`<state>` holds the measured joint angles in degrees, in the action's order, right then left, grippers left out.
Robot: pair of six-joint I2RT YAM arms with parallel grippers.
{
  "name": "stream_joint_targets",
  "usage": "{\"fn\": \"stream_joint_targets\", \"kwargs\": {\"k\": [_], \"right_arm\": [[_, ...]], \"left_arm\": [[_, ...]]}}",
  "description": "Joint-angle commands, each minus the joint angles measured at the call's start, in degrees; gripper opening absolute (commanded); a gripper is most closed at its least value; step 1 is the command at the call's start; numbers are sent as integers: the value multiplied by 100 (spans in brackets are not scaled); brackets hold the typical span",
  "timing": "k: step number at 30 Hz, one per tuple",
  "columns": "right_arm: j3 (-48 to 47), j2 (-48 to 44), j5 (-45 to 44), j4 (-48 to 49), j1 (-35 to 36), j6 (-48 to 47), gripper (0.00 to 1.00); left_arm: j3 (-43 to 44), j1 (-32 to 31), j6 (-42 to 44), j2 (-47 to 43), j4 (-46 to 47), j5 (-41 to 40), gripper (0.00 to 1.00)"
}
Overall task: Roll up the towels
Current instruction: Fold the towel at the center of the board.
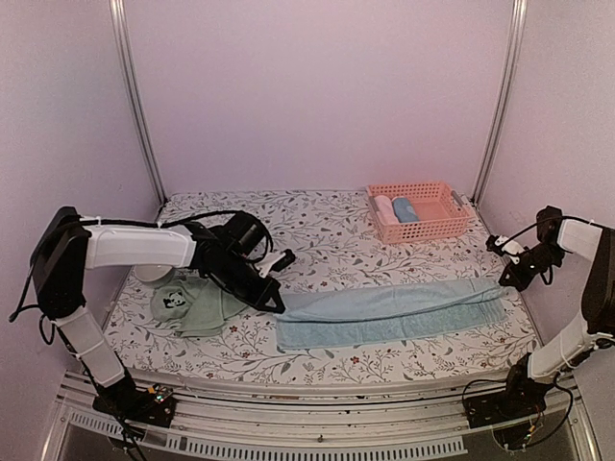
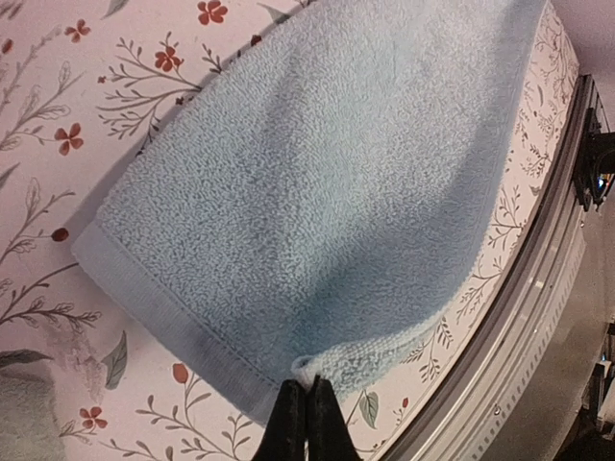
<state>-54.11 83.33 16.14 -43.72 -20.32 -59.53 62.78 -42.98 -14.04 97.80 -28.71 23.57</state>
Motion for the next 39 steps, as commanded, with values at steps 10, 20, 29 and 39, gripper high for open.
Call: {"fn": "stream_joint_targets", "kwargs": {"k": [10,20,29,39], "right_arm": [[230,-11,31,-291,-324,-906,2],[705,-41,-111,-125,-323,-1169,3],[1006,-376,-224,-274,-324,-1507,24],[-495,-55,1354,-1106,-253,-467,43]], "left_arm": [[-236,-257,-87,115,-399,132,0],[-260,-417,-46,291,-391,125,0],[-282,-443,-10,214,-543,86,27],[599,-226,6,268,-713,-564,38]]}}
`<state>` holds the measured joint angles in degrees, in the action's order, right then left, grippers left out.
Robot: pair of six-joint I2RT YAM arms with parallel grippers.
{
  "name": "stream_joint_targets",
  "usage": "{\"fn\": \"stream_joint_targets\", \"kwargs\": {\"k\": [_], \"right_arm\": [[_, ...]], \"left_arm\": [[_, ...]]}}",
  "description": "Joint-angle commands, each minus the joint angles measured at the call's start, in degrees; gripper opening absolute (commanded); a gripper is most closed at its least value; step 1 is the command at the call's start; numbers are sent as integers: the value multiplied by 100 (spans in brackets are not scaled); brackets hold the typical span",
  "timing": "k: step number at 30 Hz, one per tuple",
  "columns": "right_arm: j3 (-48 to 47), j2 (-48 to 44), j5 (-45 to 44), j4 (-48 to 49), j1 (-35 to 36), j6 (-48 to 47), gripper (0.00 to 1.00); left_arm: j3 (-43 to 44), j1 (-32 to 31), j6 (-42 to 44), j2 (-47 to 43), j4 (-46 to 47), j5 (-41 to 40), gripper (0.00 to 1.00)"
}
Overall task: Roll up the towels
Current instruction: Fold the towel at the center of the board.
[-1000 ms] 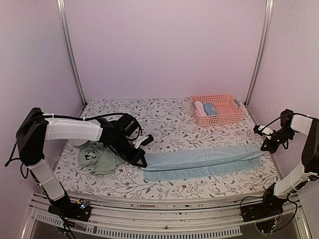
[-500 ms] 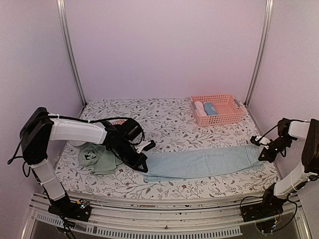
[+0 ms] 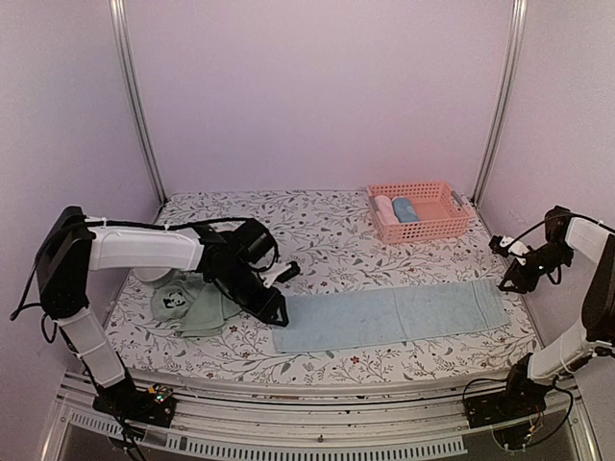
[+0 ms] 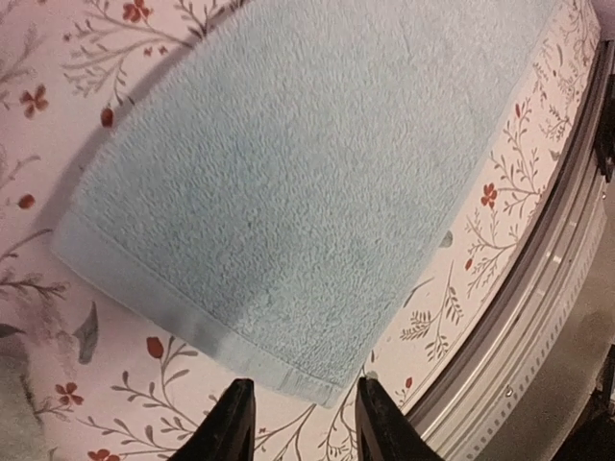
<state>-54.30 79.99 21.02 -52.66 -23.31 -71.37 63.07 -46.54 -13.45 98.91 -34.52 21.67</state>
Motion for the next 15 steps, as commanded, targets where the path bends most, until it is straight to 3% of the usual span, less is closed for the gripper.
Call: {"fn": "stream_joint_targets", "kwargs": {"k": [1,4,9,15], "right_arm": [[-571,403,979,-203,78,855,43],[-656,687,943,337,210,1764,39],[-584,1135,563,775,355,2730,20],[-306,1510,23,1198,499,3141,14]], "left_arm": [[711,177,-87,276,-153,-441,35],[1075,236,-164,602,-140,-703,24],[1451,244,-383,1110,-80,-1043,1],[1411,293,-409,1556,-55,-1433,0]]}}
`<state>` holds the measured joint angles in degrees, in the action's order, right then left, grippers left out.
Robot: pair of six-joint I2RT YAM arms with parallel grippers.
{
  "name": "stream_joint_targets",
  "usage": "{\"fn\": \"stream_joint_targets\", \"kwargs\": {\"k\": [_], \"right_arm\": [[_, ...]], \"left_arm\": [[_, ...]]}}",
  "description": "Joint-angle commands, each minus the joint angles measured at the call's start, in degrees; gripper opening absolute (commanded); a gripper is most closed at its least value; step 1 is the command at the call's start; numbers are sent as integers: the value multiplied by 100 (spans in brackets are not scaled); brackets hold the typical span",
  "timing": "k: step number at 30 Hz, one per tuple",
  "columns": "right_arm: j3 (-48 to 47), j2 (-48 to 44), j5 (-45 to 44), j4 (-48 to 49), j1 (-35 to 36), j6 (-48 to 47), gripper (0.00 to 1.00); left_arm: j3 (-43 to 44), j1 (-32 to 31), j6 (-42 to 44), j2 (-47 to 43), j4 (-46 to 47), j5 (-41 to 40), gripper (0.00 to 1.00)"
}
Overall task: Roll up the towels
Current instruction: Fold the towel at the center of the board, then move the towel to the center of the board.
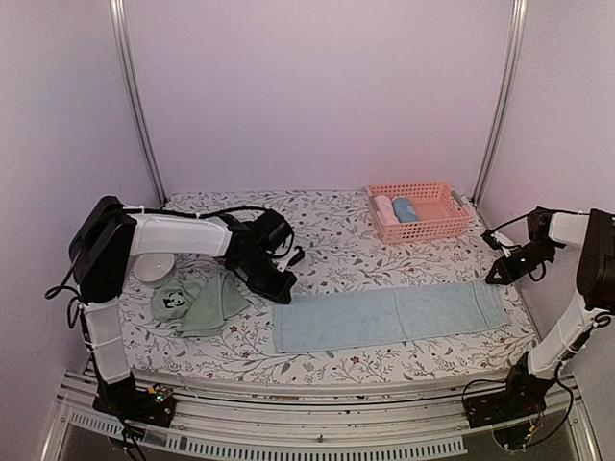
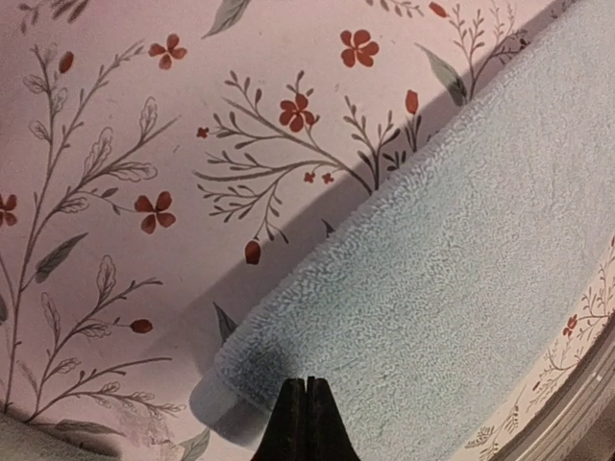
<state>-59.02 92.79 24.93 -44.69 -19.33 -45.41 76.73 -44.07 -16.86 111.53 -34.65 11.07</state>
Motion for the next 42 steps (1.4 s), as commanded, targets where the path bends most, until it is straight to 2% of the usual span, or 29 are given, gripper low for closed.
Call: {"fn": "stream_joint_targets", "kwargs": {"k": [1,9,12,18,22,26,30,32,38,42], "right_arm": [[171,313,-420,446,126,582,14],[-10,1170,-973,1034,516,1169,11],[-441,1622,-1205,1188,627,1384,10],[-1461,2237,-1135,1105,707,1733,10],[-1657,2214,-1041,1033,861,1678,11],[-1728,1813,-716,813,916,1740,15],[-1571,1317,-807,559,906,1816,18],[-1377,1098,-1016,533,890,1833,23],[-902,933,-1357,481,587,1985,26],[-797,1029,-1522,476,504,2005,30]], "left_arm": [[37,67,-63,366,-41,-472,0],[-48,153,-135,693,-140,-1112,0],[-36,253,-161,755,-164,-1187,0],[87,386,-216,739,-69,-1285,0],[175,385,-200,679,21,-1178,0],[238,371,-110,433,181,-997,0],[305,302,36,184,235,-923,0],[228,247,186,-88,352,-874,7],[-250,173,473,-352,944,-472,35],[-290,163,548,-279,1019,-272,38]]}}
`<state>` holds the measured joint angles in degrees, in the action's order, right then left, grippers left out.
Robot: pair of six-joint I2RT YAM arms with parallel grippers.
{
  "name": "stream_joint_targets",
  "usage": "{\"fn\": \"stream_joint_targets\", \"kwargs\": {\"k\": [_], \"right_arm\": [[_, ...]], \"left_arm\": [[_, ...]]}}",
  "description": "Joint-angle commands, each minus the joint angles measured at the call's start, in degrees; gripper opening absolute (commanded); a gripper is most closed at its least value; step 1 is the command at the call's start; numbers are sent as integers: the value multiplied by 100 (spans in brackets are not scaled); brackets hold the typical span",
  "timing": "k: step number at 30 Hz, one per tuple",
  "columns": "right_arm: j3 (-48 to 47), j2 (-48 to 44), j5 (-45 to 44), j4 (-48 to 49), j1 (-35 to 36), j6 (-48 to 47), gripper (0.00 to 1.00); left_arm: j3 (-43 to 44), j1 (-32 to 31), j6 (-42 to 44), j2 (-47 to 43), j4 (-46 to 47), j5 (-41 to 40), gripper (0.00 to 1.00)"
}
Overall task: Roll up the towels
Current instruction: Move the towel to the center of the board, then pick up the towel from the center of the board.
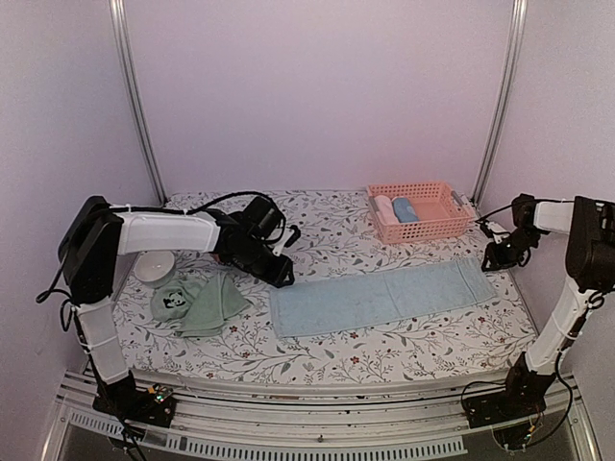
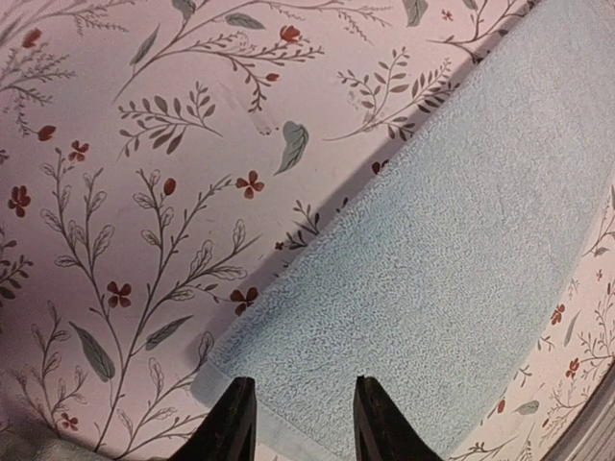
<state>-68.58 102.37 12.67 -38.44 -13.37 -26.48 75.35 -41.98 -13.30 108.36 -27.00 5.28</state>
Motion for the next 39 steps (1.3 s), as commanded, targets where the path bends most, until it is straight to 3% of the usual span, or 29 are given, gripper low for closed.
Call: {"fn": "stream_joint_targets", "kwargs": {"k": [1,12,21,28,34,39], "right_arm": [[168,110,-311,-167,-91,109,31],[16,580,-341,-188,-72,119,32],[159,815,-1062,-57,180,38,31],[164,1020,-841,-173,112,42,20],[-7,1095,-586,-288,-110,8,4],[-224,864,-597,-395,-268,-23,3]], "left_arm": [[-145,-51,192,51,264,321,38],[-179,-64,78,177,283,328,36],[-88,-61,91,225,218,204,36],[-108,-59,88,221,205,165,36],[-151,-58,74,187,196,125,36],[-159,-62,67,205,238,98,36]]}}
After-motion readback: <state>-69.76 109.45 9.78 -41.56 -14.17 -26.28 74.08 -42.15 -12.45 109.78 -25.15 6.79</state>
